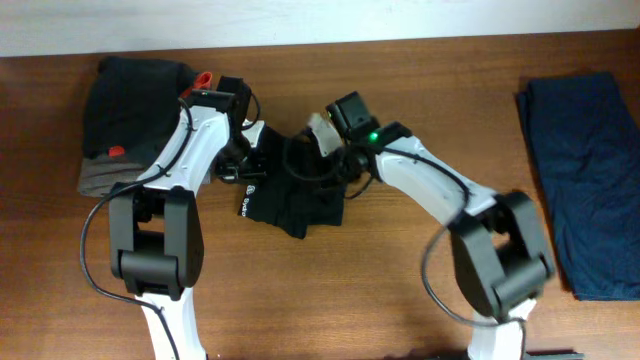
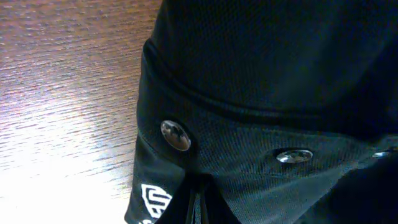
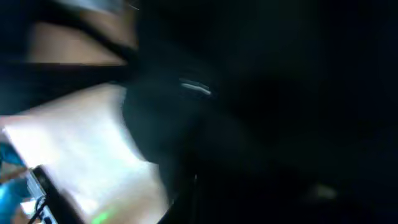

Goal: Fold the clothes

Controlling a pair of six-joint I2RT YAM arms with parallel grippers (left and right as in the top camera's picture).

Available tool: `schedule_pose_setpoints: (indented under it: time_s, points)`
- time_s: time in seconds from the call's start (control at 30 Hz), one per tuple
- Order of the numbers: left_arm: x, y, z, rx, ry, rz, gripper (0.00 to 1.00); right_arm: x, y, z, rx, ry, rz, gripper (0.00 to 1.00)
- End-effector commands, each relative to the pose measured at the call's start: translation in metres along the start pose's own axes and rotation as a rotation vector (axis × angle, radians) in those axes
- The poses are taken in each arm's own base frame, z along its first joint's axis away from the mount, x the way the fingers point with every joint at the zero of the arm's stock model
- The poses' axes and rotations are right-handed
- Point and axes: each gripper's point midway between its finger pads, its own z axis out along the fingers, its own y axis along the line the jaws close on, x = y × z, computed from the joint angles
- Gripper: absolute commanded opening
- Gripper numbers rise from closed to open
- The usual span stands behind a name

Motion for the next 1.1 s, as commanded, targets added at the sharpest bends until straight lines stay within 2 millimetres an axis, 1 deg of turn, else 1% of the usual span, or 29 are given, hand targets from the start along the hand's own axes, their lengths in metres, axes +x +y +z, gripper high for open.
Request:
schedule_pose_setpoints:
  time_s: [0.0,0.03,0.1,0.13,0.17,0.2,0.23,0.27,0.3,0.37,0.43,0.5,0.57,0.6,0.63,0.67,0.7,0.73,0.8,0.83,0.87,0.93,0.97,1.03,1.07]
  points:
    - [0.001,-0.003,0.006,0.025,0.006,0.017,0.05,0.022,-0.066,0.006,0.170,0.083,0.362,0.04]
    - [0.000,-0.003,0.006,0.025,0.004,0.018,0.06,0.034,-0.081,-0.001,0.211,0.121,0.436,0.04]
    - [0.000,-0.003,0.006,0.025,0.004,0.018,0.06,0.043,-0.096,-0.017,0.253,0.145,0.487,0.04]
    - [0.000,-0.003,0.006,0.025,0.004,0.018,0.06,0.043,-0.099,-0.025,0.250,0.143,0.485,0.04]
    - [0.000,-0.003,0.006,0.025,0.004,0.018,0.06,0.039,-0.098,-0.034,0.229,0.128,0.450,0.04]
    - [0.000,-0.003,0.006,0.026,0.004,0.018,0.06,0.033,-0.093,-0.042,0.197,0.109,0.399,0.04]
    - [0.001,-0.004,0.006,0.031,0.005,0.017,0.05,0.024,-0.082,-0.050,0.138,0.078,0.307,0.04]
    - [0.001,-0.010,0.005,0.066,0.008,0.017,0.03,0.009,-0.055,-0.062,0.019,0.023,0.133,0.04]
    - [0.001,-0.015,0.003,0.097,0.006,0.018,0.02,-0.002,-0.035,-0.073,-0.049,-0.027,0.034,0.04]
    - [-0.006,-0.021,-0.007,0.165,-0.016,0.008,0.03,-0.018,-0.011,-0.086,-0.123,-0.106,-0.054,0.04]
    - [-0.017,-0.023,-0.027,0.236,-0.064,-0.009,0.06,-0.032,0.008,-0.092,-0.198,-0.167,-0.126,0.04]
    - [-0.030,-0.016,-0.049,0.286,-0.127,-0.029,0.13,-0.044,0.015,-0.089,-0.218,-0.211,-0.181,0.04]
    - [-0.039,-0.008,-0.059,0.302,-0.162,-0.045,0.18,-0.055,0.018,-0.080,-0.227,-0.245,-0.227,0.04]
    - [-0.040,-0.001,-0.061,0.301,-0.171,-0.058,0.21,-0.062,0.015,-0.069,-0.221,-0.259,-0.246,0.04]
    - [-0.040,0.002,-0.061,0.301,-0.172,-0.066,0.22,-0.064,0.013,-0.061,-0.214,-0.259,-0.242,0.04]
    - [-0.040,0.006,-0.062,0.300,-0.172,-0.075,0.27,-0.065,0.007,-0.045,-0.209,-0.244,-0.206,0.04]
    - [-0.040,0.007,-0.062,0.300,-0.173,-0.078,0.33,-0.063,0.000,-0.031,-0.210,-0.222,-0.179,0.04]
    - [-0.041,0.009,-0.062,0.300,-0.175,-0.081,0.51,-0.059,-0.008,-0.017,-0.207,-0.193,-0.144,0.04]
    - [-0.041,0.009,-0.062,0.300,-0.175,-0.081,0.67,-0.046,-0.027,0.005,-0.185,-0.123,-0.041,0.04]
    - [-0.041,0.009,-0.062,0.300,-0.175,-0.081,0.71,-0.038,-0.036,0.011,-0.171,-0.090,0.011,0.04]
    - [-0.041,0.009,-0.062,0.300,-0.175,-0.081,0.74,-0.028,-0.050,0.014,-0.118,-0.050,0.106,0.04]
    - [-0.040,0.009,-0.061,0.300,-0.173,-0.082,0.80,-0.013,-0.075,0.014,0.003,-0.005,0.194,0.04]
    - [-0.040,0.010,-0.059,0.300,-0.170,-0.083,0.83,-0.008,-0.082,0.013,0.037,0.007,0.208,0.04]
    - [-0.037,0.011,-0.052,0.300,-0.156,-0.088,0.85,-0.005,-0.085,0.011,0.041,0.019,0.225,0.04]
    - [-0.029,0.012,-0.043,0.301,-0.121,-0.101,0.85,0.001,-0.087,0.010,0.051,0.040,0.243,0.04]
